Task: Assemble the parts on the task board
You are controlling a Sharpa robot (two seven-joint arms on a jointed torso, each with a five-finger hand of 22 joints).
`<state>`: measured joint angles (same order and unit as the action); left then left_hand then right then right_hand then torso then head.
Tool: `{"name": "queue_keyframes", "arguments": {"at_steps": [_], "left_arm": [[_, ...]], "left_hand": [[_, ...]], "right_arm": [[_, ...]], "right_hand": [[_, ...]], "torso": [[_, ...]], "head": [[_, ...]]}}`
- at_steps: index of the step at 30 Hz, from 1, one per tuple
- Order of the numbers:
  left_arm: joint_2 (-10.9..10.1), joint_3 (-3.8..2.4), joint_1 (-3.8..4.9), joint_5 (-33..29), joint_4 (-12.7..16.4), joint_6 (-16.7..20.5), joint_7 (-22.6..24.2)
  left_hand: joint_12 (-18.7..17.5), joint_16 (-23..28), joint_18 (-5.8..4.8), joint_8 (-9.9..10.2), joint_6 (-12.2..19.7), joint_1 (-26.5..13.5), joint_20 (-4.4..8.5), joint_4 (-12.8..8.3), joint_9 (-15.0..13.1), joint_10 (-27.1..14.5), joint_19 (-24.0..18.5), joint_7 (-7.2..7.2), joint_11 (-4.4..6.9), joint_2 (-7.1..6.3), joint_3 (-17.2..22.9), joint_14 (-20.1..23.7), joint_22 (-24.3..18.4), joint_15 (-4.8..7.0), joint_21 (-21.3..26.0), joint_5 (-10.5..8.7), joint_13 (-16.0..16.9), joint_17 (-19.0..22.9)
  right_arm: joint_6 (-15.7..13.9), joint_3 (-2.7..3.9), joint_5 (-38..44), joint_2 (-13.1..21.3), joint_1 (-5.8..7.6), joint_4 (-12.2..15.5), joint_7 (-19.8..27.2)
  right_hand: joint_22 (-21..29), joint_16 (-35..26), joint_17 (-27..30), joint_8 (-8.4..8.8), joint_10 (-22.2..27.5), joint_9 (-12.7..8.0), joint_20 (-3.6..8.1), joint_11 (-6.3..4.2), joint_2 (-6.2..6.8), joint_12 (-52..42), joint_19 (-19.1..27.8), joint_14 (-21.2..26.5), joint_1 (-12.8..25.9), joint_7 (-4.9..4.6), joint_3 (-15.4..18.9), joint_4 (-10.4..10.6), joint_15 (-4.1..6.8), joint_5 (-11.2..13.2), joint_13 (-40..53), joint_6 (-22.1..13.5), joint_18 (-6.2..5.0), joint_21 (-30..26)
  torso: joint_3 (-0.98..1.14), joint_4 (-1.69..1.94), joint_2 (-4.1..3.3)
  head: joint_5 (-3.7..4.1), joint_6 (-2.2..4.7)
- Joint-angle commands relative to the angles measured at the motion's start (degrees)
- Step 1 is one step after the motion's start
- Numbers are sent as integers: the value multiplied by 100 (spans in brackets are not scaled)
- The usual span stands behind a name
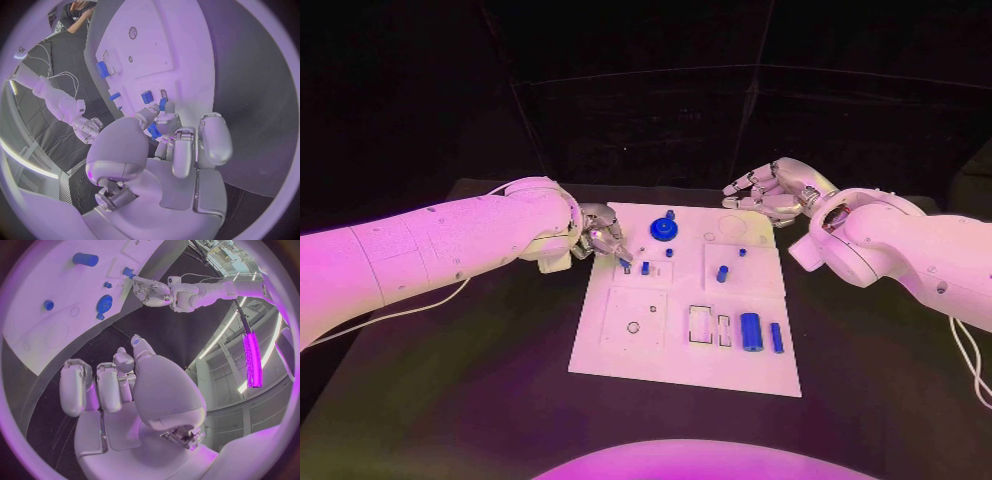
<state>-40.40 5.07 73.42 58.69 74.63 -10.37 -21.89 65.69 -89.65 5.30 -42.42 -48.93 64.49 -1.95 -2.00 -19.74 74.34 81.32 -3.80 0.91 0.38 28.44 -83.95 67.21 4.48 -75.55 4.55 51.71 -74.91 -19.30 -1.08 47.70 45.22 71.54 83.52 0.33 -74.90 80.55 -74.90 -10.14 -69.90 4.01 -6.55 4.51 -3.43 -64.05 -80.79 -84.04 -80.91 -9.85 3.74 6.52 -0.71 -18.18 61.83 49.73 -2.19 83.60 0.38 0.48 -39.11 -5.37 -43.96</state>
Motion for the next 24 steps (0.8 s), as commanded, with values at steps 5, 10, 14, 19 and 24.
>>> {"name": "queue_keyframes", "arguments": {"at_steps": [5, 10, 14, 19, 24], "left_arm": [[-4, 5, -3, 155, 44, -236, -90], [-7, 7, -5, 159, 65, -323, -113], [-6, 9, -7, 161, 71, -376, -129], [-3, 10, -9, 161, 62, -432, -155], [14, 11, -10, 162, 46, -466, -172]], "left_hand": [[22, -35, -49, -33, -10, 63, 3, -665, -5, 44, 39, 37, 7, 2, 708, -605, 1, -13, -18, 21, 7, -1509], [22, -35, -49, -33, -10, 63, 3, -665, -5, 44, 39, 37, 7, 2, 708, -605, 1, -13, -18, 21, 7, -1509], [8, -35, -47, -40, -14, 61, 5, -671, -7, 39, 37, 39, 9, -14, 726, -605, -7, -11, -13, 25, -15, -1509], [8, -35, -47, -40, -14, 61, 5, -671, -7, 39, 37, 39, 9, -14, 726, -605, -7, -11, -13, 25, -15, -1509], [8, -35, -47, -40, -14, 61, 5, -671, -7, 39, 37, 39, 9, -14, 726, -605, -7, -11, -13, 25, -15, -1509]], "right_arm": [[40, 3, 9, -5, 12, -3, 54], [41, 3, 9, -2, 12, -4, 54], [42, 3, 9, -3, 12, -3, 55], [43, 3, 9, -5, 12, -3, 55], [42, 3, 9, -3, 12, -1, 56]], "right_hand": [[-159, -32, -186, -25, 38, -8, 1, 10, -22, 8, 32, -284, -24, 6, 25, 8, 51, -32, -4, -37, -98, -24], [-159, -32, -186, -25, 38, -8, 1, 10, -22, 8, 32, -284, -24, 6, 25, 8, 51, -32, -4, -37, -98, -24], [-159, -32, -186, -25, 38, -8, 1, 10, -22, 8, 32, -284, -24, 6, 25, 8, 51, -32, -4, -37, -98, -24], [-159, -32, -186, -25, 38, -8, 1, 10, -22, 8, 32, -284, -24, 6, 25, 8, 51, -32, -4, -37, -98, -24], [-159, -32, -186, -25, 38, -8, 1, 10, -22, 8, 32, -284, -24, 6, 25, 8, 51, -32, -4, -37, -98, -24]], "torso": [[2, 2, 3], [4, 4, 4], [6, 3, 1], [5, -1, 1], [6, 1, -4]], "head": [[-3, 0], [-4, 5], [1, 12], [-2, 5], [-5, -6]]}}
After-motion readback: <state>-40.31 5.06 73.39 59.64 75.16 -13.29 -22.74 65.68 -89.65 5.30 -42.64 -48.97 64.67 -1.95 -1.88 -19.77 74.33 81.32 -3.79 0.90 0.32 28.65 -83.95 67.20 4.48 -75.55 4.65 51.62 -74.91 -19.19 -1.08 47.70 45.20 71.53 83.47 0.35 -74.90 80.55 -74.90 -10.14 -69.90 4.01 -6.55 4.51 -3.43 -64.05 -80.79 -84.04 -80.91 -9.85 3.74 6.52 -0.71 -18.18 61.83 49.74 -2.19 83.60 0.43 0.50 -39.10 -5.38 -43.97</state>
